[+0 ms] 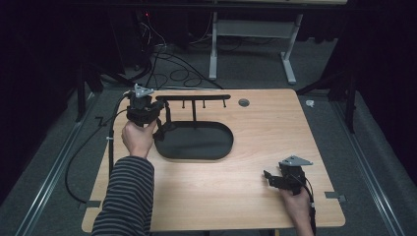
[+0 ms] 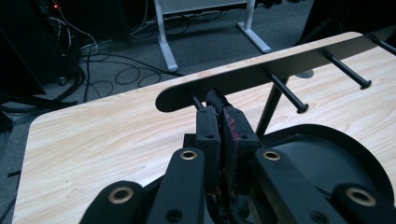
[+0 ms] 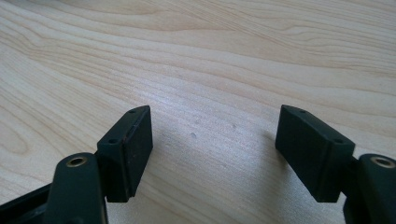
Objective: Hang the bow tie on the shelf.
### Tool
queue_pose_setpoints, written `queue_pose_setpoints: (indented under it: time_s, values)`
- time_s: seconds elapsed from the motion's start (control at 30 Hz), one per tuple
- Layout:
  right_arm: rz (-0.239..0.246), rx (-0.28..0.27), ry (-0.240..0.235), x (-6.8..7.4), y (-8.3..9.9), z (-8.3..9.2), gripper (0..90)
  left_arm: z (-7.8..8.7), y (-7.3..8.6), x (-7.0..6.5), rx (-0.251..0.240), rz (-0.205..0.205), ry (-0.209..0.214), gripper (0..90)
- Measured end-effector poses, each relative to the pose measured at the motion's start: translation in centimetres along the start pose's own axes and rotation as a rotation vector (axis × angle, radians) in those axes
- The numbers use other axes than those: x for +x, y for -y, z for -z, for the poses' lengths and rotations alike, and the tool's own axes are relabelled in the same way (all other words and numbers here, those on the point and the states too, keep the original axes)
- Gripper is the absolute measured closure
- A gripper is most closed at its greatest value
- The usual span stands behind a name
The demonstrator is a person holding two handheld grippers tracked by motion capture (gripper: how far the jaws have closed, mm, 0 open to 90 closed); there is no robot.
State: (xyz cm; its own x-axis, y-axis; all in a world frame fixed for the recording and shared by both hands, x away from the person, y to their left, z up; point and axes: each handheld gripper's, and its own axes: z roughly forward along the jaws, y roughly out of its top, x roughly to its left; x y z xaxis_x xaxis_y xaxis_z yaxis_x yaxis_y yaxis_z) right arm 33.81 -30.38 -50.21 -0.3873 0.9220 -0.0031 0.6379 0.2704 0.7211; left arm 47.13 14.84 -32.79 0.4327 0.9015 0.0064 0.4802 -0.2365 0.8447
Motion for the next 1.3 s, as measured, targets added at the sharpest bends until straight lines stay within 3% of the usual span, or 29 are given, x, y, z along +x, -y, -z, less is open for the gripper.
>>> queue_pose_setpoints:
  time_s: [0.9, 1.3]
  values:
    - [0.003, -0.001, 0.0, 0.0, 0.0, 0.0, 28.8, -1.3, -0.2, 1.0, 0.019, 0.031, -0.03, 84.8]
    - [0.0, 0.0, 0.0, 0.0, 0.0, 0.0, 28.8, -1.3, -0.5, 1.0, 0.028, 0.019, -0.03, 83.3]
